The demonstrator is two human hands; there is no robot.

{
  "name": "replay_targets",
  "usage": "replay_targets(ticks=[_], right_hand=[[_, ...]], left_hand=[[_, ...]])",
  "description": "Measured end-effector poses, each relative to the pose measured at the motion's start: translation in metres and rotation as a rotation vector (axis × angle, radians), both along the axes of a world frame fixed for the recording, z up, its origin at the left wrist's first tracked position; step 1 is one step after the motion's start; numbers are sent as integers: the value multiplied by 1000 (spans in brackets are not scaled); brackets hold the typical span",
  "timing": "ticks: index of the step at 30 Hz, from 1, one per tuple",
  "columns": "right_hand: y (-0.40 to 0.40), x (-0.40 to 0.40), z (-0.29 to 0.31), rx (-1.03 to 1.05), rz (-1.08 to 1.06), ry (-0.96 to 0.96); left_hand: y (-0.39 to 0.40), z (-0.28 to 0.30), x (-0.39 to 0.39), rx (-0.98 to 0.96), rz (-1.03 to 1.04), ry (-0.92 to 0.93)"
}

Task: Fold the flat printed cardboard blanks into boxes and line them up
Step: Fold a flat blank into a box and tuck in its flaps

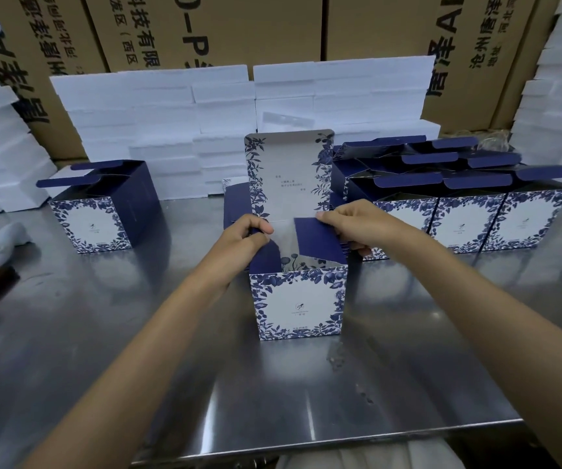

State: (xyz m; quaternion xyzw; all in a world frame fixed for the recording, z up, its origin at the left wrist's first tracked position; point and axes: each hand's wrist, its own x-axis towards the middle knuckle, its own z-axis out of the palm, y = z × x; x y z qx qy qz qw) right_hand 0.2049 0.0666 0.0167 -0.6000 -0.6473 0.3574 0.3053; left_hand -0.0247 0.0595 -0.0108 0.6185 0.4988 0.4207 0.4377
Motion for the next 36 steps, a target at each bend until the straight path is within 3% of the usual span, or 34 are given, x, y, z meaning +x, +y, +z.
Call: replay_targets(ticks=[3,7,9,12,15,19,25,29,36], right_hand=[[4,1,-5,28,25,44],[8,6,-6,65,42,45],[8,9,-7,159,51,128],[7,21,-6,156,184,288],[7,27,-4,117,271,217],[3,22,1,50,207,219],[7,-1,6,156,107,121],[12,-26,4,121,64,52],[10,-38,-6,57,-58,147]], left_hand=[[-6,-1,5,4,30,-38],[-10,-7,12,51,111,-335],[-9,-11,12,88,132,-363],[-10,-15,14,139,173,-346],[-16,-17,15,165,196,-309],[-19,-12,15,72,214,-331],[-5,11,14,52,164,-78],[11,22,31,22,145,117],[16,13,39,14,132,48]])
